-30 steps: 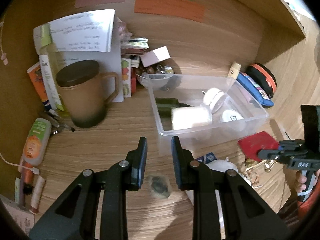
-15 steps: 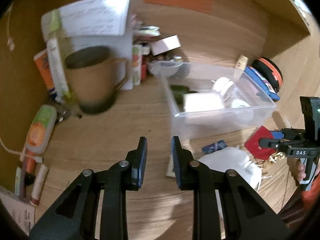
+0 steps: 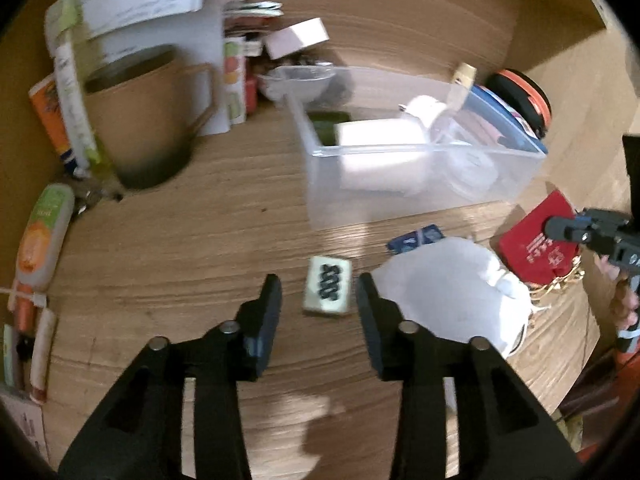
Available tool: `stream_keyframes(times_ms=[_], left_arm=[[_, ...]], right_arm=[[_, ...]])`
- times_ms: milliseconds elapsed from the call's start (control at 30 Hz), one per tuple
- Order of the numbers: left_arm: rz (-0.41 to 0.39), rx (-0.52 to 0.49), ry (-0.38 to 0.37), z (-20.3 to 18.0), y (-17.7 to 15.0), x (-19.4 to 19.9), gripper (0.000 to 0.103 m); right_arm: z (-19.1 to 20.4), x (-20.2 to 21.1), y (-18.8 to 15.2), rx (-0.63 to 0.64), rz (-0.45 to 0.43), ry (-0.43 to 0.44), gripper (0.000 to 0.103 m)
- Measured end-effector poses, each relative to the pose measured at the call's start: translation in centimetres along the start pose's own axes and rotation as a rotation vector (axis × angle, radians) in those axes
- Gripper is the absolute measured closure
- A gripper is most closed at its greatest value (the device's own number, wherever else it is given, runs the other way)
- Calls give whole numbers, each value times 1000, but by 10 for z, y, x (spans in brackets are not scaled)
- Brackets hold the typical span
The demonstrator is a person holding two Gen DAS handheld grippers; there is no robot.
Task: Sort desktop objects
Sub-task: 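Lift the white tile and red pouch off the desk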
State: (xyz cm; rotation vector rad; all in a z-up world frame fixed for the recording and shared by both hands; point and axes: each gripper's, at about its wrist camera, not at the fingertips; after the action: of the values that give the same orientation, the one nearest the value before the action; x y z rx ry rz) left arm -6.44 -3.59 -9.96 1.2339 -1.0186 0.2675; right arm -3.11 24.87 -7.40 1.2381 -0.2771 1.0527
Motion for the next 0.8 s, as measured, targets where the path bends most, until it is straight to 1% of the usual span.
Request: stream_keyframes(times_ms=[67, 167, 233, 300, 333, 400, 433, 567, 700, 800], left_arm=[[5, -15, -8, -5, 2, -3, 62], [36, -25, 17, -11, 3, -15, 62], [55, -19, 4, -11, 5, -22, 62], [51, -17, 7, -12, 6, -23, 63], [50, -19, 9, -12, 7, -23, 66], [47, -21, 16, -12, 6, -23, 77], [50, -17, 26, -11, 5, -23, 79], [37, 8, 22, -5, -1, -18, 79], [38, 22, 48, 1, -5, -12, 79], [21, 32, 56, 5, -3, -4, 79]], right_arm=[[3, 11, 2, -3, -21, 0, 94], [7, 24, 7, -5, -49, -4, 94], [8, 35, 12, -11, -72, 3, 94], [10, 44, 16, -11, -94, 0, 94], [10, 48, 18, -14, -106, 1, 94], [10, 54, 21, -24, -122, 9, 94], [9, 57, 23, -31, -130, 22, 94], [9, 65, 27, -33, -160, 27, 94], [9, 70, 36, -31, -184, 26, 94], [7, 74, 44, -31, -208, 25, 95]])
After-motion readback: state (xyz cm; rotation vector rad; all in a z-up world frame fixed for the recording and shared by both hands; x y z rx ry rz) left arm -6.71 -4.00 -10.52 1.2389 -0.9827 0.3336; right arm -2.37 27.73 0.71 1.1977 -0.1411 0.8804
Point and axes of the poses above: each gripper's, at about its wrist camera, not at the fingertips, and x roughly against the way its jaws point, z to its left, y to its top, and after that the axes turned 7 degrees about -x, right-handed
